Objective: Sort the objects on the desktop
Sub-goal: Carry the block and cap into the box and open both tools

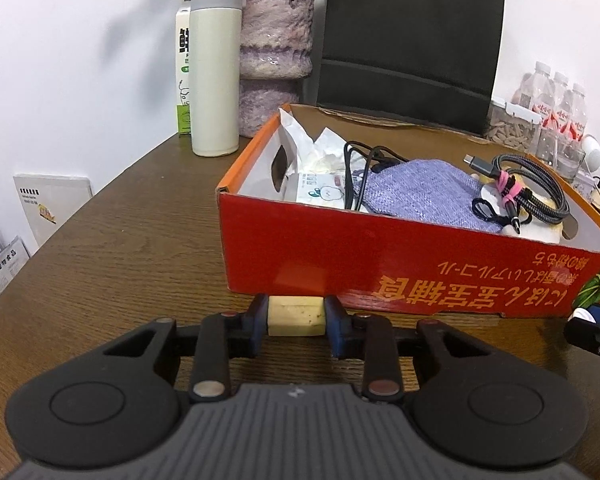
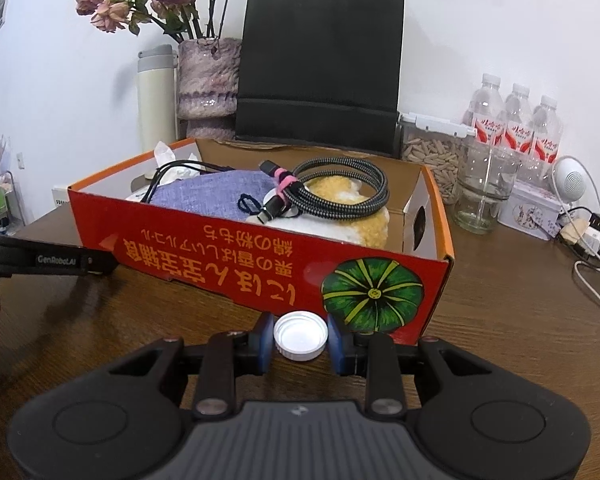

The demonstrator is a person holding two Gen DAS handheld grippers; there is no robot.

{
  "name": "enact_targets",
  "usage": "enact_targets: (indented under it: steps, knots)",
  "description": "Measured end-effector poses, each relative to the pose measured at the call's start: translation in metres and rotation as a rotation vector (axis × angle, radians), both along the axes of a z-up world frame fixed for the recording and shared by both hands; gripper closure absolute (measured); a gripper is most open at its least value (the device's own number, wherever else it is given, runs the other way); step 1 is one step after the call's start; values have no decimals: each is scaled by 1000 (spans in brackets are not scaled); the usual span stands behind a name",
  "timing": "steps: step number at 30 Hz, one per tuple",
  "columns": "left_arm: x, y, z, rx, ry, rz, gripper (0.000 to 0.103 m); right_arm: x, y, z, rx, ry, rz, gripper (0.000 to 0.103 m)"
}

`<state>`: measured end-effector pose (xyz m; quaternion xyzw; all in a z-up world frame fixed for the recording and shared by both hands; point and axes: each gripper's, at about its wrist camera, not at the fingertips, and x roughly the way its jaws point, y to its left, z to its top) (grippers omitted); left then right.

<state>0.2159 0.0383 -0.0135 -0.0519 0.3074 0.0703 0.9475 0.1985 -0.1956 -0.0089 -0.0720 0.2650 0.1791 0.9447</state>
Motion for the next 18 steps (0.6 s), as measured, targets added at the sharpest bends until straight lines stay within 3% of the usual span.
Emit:
enact_targets:
  steps: [11, 18]
  knots:
    - [-33, -6, 16, -8, -86, -3, 72, -26, -6, 15, 43, -55, 1, 76]
    - [-52, -16, 59, -40, -231, -40, 72, -39, -18, 58, 108, -194, -2, 76]
